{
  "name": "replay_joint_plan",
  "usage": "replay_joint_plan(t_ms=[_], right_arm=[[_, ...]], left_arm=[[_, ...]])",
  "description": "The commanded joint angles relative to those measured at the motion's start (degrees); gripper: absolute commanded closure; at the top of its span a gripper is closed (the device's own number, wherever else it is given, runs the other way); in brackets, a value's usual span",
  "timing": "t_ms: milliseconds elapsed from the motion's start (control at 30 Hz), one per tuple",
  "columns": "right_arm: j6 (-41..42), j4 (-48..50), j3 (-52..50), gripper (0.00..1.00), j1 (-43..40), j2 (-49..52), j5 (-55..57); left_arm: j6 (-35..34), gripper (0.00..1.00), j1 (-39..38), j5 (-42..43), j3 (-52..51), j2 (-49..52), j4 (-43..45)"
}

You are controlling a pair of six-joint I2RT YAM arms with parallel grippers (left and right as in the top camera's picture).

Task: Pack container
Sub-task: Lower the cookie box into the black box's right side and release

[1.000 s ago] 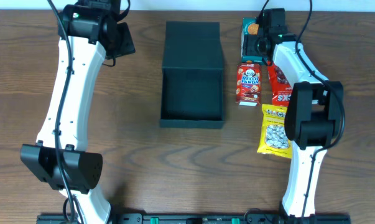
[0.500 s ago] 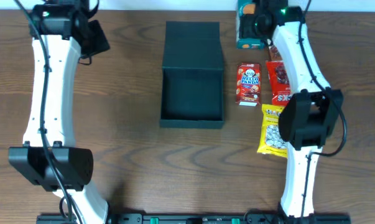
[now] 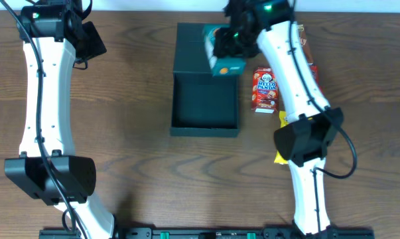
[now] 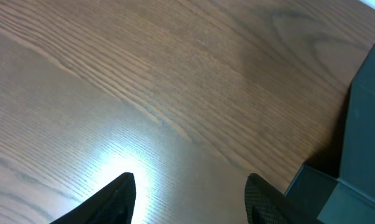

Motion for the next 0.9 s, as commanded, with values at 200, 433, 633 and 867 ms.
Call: replay_joint_plan(t_ms=[200,433,633,867], right_arm=[[4.3,-7.5,1.1,0.5,9.5,-0.3,2.4],[10.9,-8.2,-0.4,0.43,14.0,-0.3,10.3],[15.4,-7.8,-5.9,0.44,15.6,-0.3,11.5],[20.9,-2.5,-13.0,0.5,15.8,-0.3,11.5]], left_arm=[[1.2,0.43,0.4,-0.6,0.3,0.4,-0.4],[1.2,0.42,0.4,-0.5,0.2,0.4,-0.4],[1.2,0.42,0.4,-0.5,0.2,0.4,-0.4],[1.2,0.42,0.4,-0.5,0.3,0.4,-0.4]])
